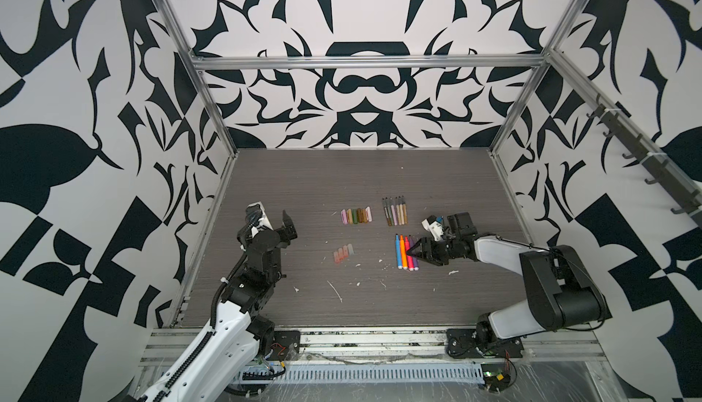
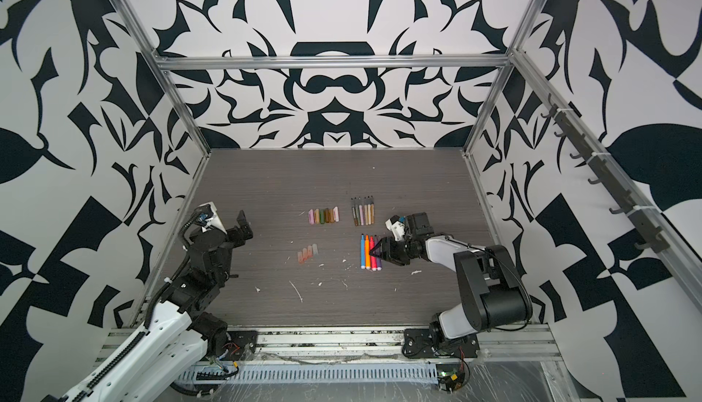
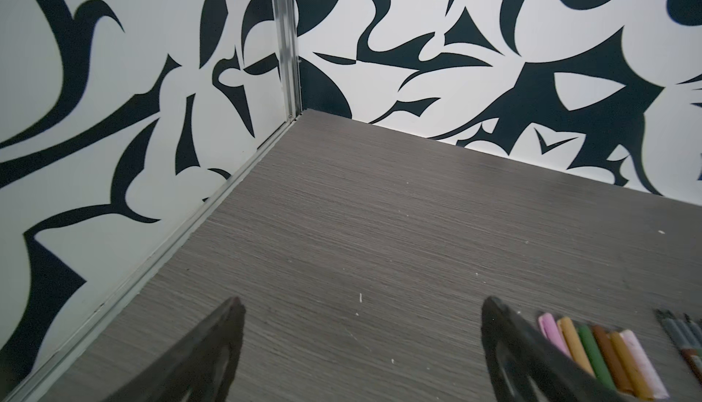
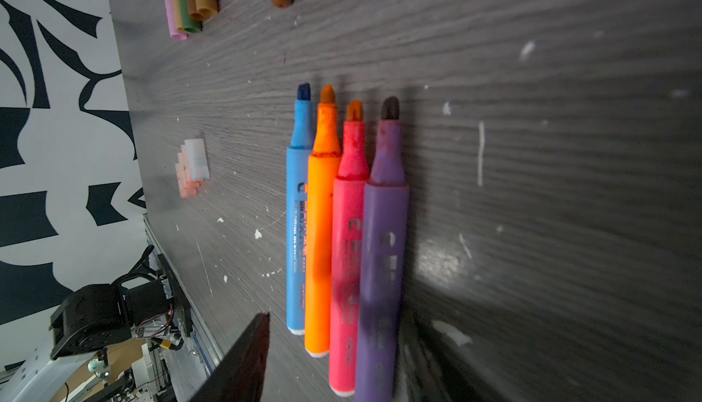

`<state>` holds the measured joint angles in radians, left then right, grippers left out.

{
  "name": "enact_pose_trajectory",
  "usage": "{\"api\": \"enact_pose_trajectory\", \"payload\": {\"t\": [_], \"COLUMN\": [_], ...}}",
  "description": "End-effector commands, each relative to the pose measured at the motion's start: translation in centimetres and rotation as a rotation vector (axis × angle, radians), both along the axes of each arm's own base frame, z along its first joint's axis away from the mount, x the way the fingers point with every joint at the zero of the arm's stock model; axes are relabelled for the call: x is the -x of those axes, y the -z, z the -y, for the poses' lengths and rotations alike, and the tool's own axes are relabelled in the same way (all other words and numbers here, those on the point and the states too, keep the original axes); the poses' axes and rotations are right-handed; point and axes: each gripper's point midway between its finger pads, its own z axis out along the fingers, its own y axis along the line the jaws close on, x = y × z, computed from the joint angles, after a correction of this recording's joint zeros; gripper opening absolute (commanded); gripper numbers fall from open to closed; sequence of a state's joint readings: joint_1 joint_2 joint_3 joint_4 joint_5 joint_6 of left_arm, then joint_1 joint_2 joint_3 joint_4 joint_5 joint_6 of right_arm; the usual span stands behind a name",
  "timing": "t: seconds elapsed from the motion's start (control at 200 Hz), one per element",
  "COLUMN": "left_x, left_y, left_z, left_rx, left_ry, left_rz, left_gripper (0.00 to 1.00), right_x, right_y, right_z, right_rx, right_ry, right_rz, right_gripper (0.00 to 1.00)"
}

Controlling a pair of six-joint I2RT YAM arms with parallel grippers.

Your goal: Open the pen caps

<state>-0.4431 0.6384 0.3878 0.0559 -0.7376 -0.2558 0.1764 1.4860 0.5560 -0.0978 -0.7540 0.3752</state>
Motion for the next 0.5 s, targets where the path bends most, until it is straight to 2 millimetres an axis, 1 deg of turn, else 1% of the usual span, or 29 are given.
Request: {"api": "enact_pose_trajectory", "payload": {"t": [0.0, 0.12, 0.2, 0.265, 0.3, 0.415, 0.495], "left_x": [-0.2, -0.4, -0.7, -0.8, -1.0, -1.7, -2.3], "left_y": [-0.9, -0.4, -0.1, 0.2, 0.5, 1.8, 2.8], "left_z": [-1.3, -1.7, -1.6, -1.4, -1.3, -0.9, -0.8], "left_rx": [-0.046, -0.077, -0.117, -0.138, -0.144, -0.166, -0.183], "left_ry": [-0.076, -0.108, -0.100, -0.088, -0.085, -0.062, -0.064], "left_rz": [0.059, 0.071, 0.092, 0.118, 0.126, 0.141, 0.131], "left_gripper": [0.99, 0.99, 0.99, 1.00, 0.99, 0.99, 0.99], "right_x": [-0.3, -0.6, -1.1, -1.9, -2.5, -4.4, -5.6], "right_y": [-0.5, -0.8, -1.9, -3.3, -4.2, -8.5, -12.4], "right_z": [-0.1, 0.5, 1.4, 2.5, 3.5, 7.2, 11.5], "right_rx": [-0.015, 0.028, 0.082, 0.149, 0.205, 0.394, 0.571], "right_ry": [0.001, 0.024, 0.056, 0.096, 0.130, 0.266, 0.448], "right_rz": [0.014, 0.042, 0.097, 0.159, 0.204, 0.374, 0.508], "right_gripper": [0.58, 0.59, 0.59, 0.60, 0.60, 0.60, 0.60]}}
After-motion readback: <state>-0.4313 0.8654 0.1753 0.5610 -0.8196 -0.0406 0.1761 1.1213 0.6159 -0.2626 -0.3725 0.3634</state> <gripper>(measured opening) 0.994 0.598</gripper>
